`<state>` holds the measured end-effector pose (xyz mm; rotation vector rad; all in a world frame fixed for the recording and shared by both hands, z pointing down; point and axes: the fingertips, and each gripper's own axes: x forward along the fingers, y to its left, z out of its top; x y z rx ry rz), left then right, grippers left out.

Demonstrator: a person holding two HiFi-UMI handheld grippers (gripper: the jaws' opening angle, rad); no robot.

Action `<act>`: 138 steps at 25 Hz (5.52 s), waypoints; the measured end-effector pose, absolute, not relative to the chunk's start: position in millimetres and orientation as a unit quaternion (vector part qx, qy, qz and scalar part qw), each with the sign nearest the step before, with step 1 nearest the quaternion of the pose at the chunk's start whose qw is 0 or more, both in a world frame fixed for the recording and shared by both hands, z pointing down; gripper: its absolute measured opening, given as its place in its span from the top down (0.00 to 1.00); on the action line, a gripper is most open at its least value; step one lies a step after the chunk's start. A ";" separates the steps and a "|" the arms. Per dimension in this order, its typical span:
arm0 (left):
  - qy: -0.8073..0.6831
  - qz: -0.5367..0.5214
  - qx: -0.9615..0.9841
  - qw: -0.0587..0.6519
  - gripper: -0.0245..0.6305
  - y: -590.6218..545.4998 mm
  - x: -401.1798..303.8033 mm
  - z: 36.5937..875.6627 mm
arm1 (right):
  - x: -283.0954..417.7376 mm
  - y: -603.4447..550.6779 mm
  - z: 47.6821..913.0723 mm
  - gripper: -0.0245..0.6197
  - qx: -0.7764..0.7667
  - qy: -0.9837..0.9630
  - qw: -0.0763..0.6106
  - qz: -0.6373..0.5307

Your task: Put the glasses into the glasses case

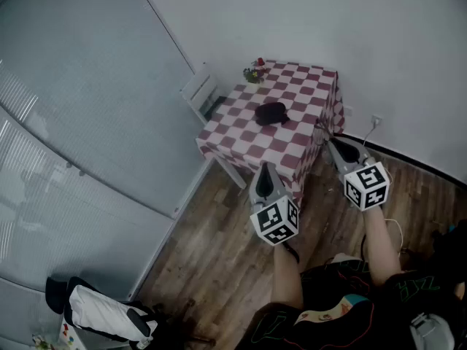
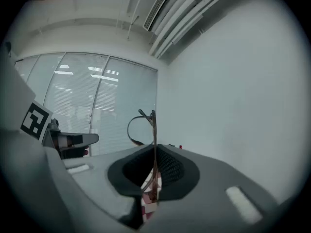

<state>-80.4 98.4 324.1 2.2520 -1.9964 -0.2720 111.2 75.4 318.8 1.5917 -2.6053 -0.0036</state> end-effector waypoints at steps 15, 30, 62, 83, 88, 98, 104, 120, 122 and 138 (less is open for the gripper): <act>-0.659 -0.074 0.745 0.072 0.95 112.0 -86.0 334.5 | 112.9 88.1 324.8 0.93 0.531 -0.845 0.058 0.013; -0.657 -0.047 0.748 0.082 0.95 121.3 -69.6 354.2 | 126.3 103.5 316.6 0.93 0.517 -0.855 0.043 0.012; -0.667 0.128 0.719 0.146 0.95 -2.1 -35.3 472.9 | 153.9 -55.8 445.2 0.93 0.494 -0.855 0.059 0.147; -0.692 0.120 0.703 0.109 0.95 -95.6 -4.9 433.7 | 179.0 -175.2 405.1 0.93 0.455 -0.880 0.001 0.133; -0.708 0.121 0.691 0.084 0.95 -101.8 -17.5 415.8 | 168.8 -190.2 388.0 0.93 0.443 -0.888 -0.015 0.121; -0.705 0.129 0.689 0.109 0.95 -143.2 -47.6 442.4 | 134.6 -228.1 414.5 0.93 0.438 -0.889 0.005 0.132; -0.684 0.139 0.707 0.111 0.95 -182.4 -50.5 445.5 | 129.9 -259.0 423.0 0.93 0.454 -0.879 0.006 0.146; -0.660 0.157 0.708 0.196 0.95 -220.3 -91.7 514.7 | 66.2 -302.6 480.2 0.93 0.411 -0.896 0.118 0.118; -0.661 0.154 0.704 0.210 0.95 -223.3 -100.6 526.1 | 57.0 -309.0 486.9 0.93 0.406 -0.897 0.138 0.108; -0.625 0.127 0.715 0.285 0.95 -265.1 -127.4 572.0 | -8.4 -342.4 542.3 0.93 0.339 -0.885 0.316 0.039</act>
